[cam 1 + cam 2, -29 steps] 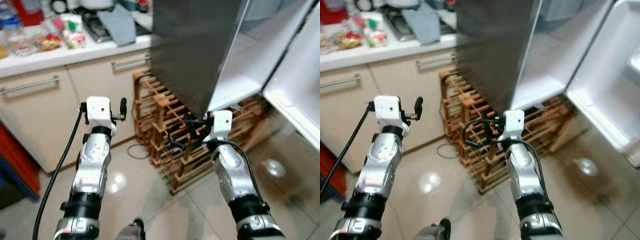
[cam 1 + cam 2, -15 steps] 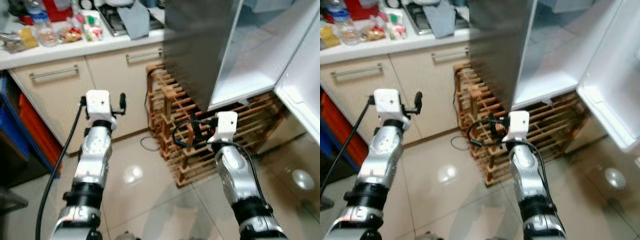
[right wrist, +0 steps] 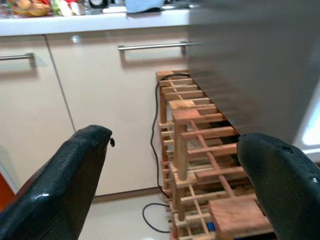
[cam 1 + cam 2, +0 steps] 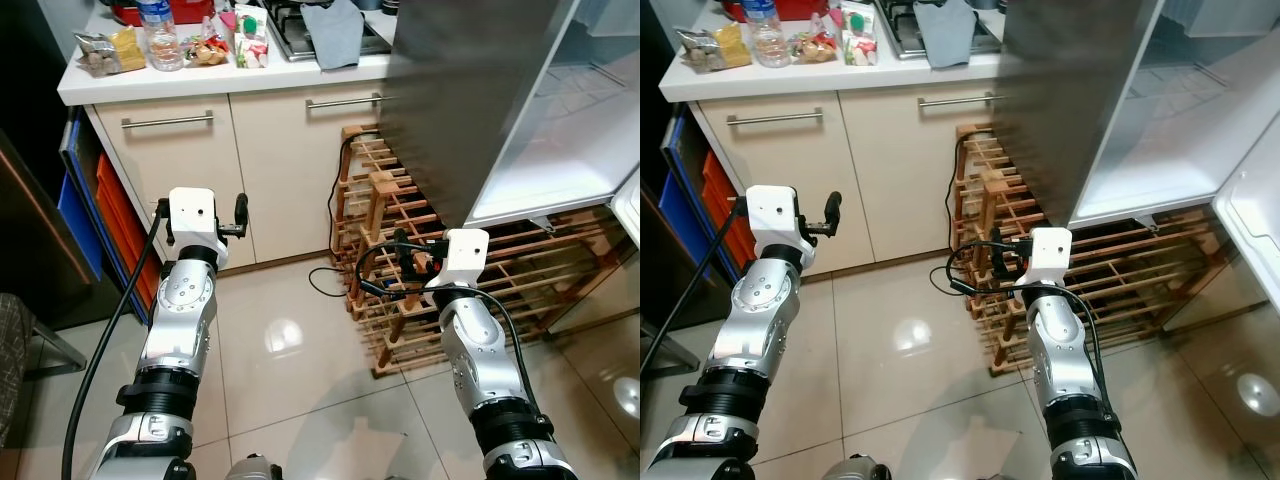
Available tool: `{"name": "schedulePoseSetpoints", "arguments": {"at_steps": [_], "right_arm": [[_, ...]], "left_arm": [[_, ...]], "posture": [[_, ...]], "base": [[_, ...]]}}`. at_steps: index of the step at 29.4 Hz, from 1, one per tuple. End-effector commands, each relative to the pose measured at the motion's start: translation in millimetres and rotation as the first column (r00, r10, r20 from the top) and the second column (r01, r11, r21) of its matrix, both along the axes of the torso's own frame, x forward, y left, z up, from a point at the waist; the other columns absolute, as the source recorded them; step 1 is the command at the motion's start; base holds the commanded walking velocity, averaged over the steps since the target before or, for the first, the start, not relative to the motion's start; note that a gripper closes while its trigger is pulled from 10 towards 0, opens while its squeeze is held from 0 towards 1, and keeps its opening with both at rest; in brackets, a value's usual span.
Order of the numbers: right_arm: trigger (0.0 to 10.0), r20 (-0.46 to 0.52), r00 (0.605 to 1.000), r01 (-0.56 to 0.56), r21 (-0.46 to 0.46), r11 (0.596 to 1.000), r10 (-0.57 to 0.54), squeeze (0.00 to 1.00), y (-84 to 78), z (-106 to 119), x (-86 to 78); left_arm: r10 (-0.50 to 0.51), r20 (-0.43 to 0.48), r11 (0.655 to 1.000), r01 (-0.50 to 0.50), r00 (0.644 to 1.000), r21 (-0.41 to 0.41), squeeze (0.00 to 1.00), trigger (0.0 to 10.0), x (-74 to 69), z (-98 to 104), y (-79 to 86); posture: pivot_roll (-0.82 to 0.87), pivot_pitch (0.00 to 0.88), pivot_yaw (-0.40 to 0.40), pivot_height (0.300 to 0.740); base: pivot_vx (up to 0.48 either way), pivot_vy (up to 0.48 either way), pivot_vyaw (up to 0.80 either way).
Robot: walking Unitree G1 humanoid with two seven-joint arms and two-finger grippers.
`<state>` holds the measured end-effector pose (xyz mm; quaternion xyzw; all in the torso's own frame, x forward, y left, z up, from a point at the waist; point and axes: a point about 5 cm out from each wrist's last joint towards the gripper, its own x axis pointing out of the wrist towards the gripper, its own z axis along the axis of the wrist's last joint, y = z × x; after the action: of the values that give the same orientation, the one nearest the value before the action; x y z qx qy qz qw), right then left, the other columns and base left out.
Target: Restocking fridge
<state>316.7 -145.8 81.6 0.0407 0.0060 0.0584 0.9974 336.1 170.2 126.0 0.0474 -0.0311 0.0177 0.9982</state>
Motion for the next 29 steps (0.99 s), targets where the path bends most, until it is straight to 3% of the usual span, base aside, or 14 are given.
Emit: {"name": "schedulePoseSetpoints", "arguments": {"at_steps": [1, 8, 11, 18, 24, 29], "right_arm": [[10.0, 0.024, 1.000, 0.001, 0.005, 1.000, -0.001, 0.00, 0.1, 6, 2.6], [10.0, 0.025, 0.998, -0.058, 0.006, 0.998, 0.058, 0.00, 10.0, 8, 5.4], [10.0, 0.022, 0.998, -0.052, 0.020, 0.998, 0.051, 0.00, 9.9, 9, 8.5], [10.0, 0.015, 0.999, -0.034, -0.007, 0.999, 0.035, 0.00, 11.0, 11, 14.2], [10.0, 0.015, 0.998, -0.053, -0.010, 0.999, 0.053, 0.00, 11.4, 11, 16.8], [10.0, 0.034, 0.997, -0.076, -0.010, 0.997, 0.076, 0.00, 14.7, 16, 20.3]], "left_arm": [[-0.014, 0.007, 1.000, 0.014, 1.000, 0.003, 0.00, 10.0, 1.9, 1, -4.9], [-0.072, 0.059, 0.997, 0.070, 0.996, 0.031, 0.00, 10.0, -1.2, 7, -13.1], [-0.081, 0.046, 0.995, 0.083, 0.996, -0.054, 0.00, 10.0, -1.5, 6, -11.9], [-0.024, 0.046, 0.995, 0.028, 0.999, -0.094, 0.00, 10.0, 5.5, 13, -6.4], [0.053, -0.003, 0.988, -0.053, 0.999, -0.143, 0.00, 10.0, 7.1, 6, 2.1], [0.030, 0.006, 0.992, -0.029, 1.000, -0.124, 0.00, 10.0, 6.9, 7, -4.0]], "posture": [[-0.06, 0.000, -0.003, 0.740], [-0.04, 0.000, -0.017, 0.740], [-0.04, 0.000, -0.018, 0.740], [-0.03, 0.000, -0.021, 0.740], [-0.01, 0.000, -0.035, 0.740], [-0.01, 0.000, -0.032, 0.740]], "base": [[0.000, 0.000, 0.48], [0.000, 0.000, 0.45], [0.000, 0.000, 0.43], [0.452, 0.044, 0.31], [0.000, 0.237, 0.60], [0.000, 0.000, 0.54]]}}
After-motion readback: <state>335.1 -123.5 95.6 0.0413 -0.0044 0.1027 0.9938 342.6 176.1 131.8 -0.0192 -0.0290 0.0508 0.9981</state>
